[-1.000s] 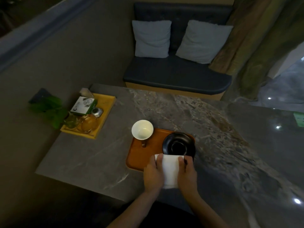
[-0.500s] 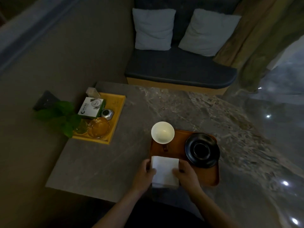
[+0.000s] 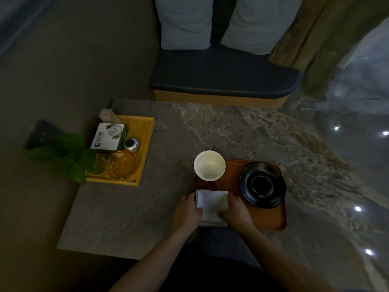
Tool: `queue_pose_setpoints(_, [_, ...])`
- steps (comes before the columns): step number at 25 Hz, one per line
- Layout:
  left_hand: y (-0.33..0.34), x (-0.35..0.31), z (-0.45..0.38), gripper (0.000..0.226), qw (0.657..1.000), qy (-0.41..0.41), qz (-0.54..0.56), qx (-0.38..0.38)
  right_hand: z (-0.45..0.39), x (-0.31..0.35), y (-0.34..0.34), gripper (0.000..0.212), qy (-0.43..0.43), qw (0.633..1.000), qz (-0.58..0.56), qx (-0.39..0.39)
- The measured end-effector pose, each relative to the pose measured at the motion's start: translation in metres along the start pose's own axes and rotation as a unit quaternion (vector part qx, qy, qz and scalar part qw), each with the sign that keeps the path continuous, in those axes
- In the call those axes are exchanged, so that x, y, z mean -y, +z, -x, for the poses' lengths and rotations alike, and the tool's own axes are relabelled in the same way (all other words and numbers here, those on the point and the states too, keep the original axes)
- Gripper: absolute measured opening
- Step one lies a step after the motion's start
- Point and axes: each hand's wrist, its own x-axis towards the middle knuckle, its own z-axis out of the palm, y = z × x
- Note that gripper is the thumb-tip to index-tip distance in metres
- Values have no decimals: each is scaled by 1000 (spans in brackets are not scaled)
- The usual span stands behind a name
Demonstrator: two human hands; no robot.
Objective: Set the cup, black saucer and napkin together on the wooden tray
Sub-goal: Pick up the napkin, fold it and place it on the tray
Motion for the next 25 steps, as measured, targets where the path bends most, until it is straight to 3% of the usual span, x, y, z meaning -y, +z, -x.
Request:
queue_pose_setpoints(5, [-2, -1, -14, 53, 997, 35, -60, -35, -9, 2, 2, 78, 2, 999, 54, 6])
queue_pose_setpoints(9, [-7, 19, -16, 63, 984, 103, -142, -21, 0, -12, -4, 90, -73, 988, 128, -42])
queue_pose_setpoints(12, [-18, 41, -25, 71, 949, 225, -218, 38, 7, -23, -11, 92, -176, 963, 201, -19])
queue_pose_setpoints(14, [-26, 45, -34, 72, 923, 272, -266, 64, 8, -25, -13, 91, -194, 954, 228, 0])
queue_pose_setpoints(19, [-29, 41, -47, 71, 884, 303, -342, 97, 6, -20, -16, 93, -189, 953, 239, 2])
queue_pose_setpoints(25, [-24, 45, -42, 66, 892, 296, -328, 90, 5, -20, -13, 93, -176, 953, 246, 5])
